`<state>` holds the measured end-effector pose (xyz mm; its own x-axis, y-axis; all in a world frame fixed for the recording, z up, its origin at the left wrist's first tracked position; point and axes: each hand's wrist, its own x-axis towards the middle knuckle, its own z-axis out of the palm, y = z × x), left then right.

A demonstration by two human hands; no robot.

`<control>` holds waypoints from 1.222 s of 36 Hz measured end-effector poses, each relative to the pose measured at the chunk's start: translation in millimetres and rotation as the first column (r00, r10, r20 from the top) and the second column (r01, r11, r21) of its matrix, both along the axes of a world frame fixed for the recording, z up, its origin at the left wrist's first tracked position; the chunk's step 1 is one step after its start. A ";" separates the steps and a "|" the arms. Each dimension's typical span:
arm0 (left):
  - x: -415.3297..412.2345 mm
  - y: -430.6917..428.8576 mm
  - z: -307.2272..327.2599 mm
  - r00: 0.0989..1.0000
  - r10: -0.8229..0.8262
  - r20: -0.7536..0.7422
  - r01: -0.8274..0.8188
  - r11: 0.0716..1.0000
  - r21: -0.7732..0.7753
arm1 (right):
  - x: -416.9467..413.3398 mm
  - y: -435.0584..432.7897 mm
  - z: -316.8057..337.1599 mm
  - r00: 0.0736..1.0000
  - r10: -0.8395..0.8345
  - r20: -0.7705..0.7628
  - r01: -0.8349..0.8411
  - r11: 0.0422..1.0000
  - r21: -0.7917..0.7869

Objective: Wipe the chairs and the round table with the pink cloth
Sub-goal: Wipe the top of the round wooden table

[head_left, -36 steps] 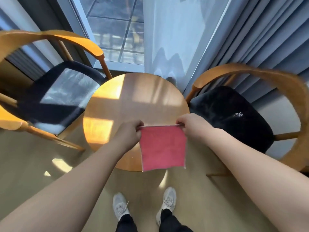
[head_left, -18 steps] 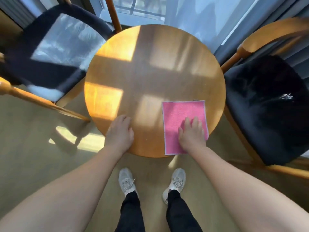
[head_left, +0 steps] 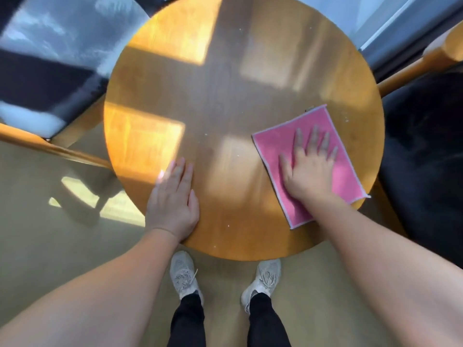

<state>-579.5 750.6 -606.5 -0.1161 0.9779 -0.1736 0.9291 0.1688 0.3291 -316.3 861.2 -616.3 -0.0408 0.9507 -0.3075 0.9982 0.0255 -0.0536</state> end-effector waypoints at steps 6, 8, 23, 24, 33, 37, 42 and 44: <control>0.3 1.0 0.0 1.000 -0.015 -0.003 0.015 1.000 0.027 | -16.3 66.1 -3.7 0.998 0.064 0.008 -0.065 0.998 0.015; -0.6 1.7 -0.5 1.000 -0.021 -0.012 0.021 0.999 0.035 | -27.2 80.7 -4.4 0.996 0.091 0.018 -0.091 0.996 0.008; 0.6 1.1 4.8 0.999 -0.028 0.030 0.026 0.998 0.059 | -57.2 27.0 4.3 0.911 0.407 -0.066 -0.406 0.914 0.019; 0.7 0.8 5.3 0.999 -0.027 0.036 0.025 0.998 0.063 | -58.0 14.8 5.1 0.903 0.423 -0.072 -0.423 0.906 0.021; 0.4 0.2 8.5 0.997 -0.032 0.064 0.029 0.999 0.036 | -47.0 -105.7 9.1 0.825 0.544 -0.150 -0.555 0.831 -0.035; -1.1 -0.3 7.4 0.997 -0.041 0.065 0.039 0.999 0.031 | -45.7 -140.0 14.9 0.798 0.589 -0.127 -0.597 0.802 -0.028; -2.0 -0.7 5.2 0.997 -0.037 0.074 0.034 0.998 0.046 | -45.9 -141.6 20.8 0.838 0.477 -0.265 -0.505 0.862 -0.046; -2.3 -0.4 4.8 0.996 -0.038 0.080 0.034 0.998 0.055 | -53.0 -139.8 20.9 0.875 0.372 -0.311 -0.415 0.906 -0.084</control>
